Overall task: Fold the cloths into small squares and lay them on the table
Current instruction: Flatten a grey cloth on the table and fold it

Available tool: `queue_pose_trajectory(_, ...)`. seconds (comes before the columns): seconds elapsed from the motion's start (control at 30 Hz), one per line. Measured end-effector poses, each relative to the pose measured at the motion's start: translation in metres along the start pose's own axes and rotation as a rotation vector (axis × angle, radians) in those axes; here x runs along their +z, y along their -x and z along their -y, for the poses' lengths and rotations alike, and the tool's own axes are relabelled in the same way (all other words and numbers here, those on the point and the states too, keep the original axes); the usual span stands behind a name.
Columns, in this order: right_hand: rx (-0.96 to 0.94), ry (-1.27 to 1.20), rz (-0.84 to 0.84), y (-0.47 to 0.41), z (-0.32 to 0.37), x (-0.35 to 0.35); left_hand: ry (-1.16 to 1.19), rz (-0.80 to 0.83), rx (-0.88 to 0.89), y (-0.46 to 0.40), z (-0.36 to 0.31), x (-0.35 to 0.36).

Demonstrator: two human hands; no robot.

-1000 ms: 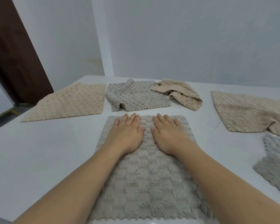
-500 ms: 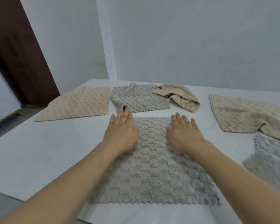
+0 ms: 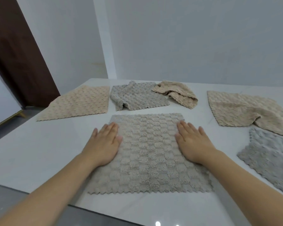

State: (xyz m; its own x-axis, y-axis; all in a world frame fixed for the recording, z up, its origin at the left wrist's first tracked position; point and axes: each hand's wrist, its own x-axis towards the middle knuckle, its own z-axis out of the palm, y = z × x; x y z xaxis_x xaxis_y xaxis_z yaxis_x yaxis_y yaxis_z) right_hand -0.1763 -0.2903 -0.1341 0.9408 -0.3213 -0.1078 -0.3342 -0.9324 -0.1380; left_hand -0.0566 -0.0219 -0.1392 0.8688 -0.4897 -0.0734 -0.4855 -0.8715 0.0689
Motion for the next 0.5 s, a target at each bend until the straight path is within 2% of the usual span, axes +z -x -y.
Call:
queue_pose_trajectory(0.07, 0.034, 0.042, 0.015, -0.002, 0.004, -0.003, -0.133, -0.006, -0.018, -0.001, -0.003, -0.009)
queue_pose_trajectory(0.13, 0.054, 0.092, -0.017, 0.000, 0.019, -0.010, -0.205, -0.085, 0.001, 0.001, -0.024, -0.019)
queue_pose_trajectory(0.2, 0.012, 0.101, -0.103, 0.011, 0.038, -0.013, -0.088, -0.146, 0.050, 0.016, -0.051, -0.018)
queue_pose_trajectory(0.27, -0.074, 0.036, -0.136, 0.030, 0.055, -0.002, 0.042, -0.110, 0.113, 0.039, -0.073, -0.003)
queue_pose_trajectory(0.37, -0.110, -0.070, -0.060, 0.047, 0.061, 0.017, 0.069, -0.070, 0.129, 0.053, -0.080, 0.015)
queue_pose_trajectory(0.5, -0.102, -0.042, -0.066, 0.044, 0.041, 0.015, 0.039, -0.049, 0.149, 0.048, -0.056, 0.013)
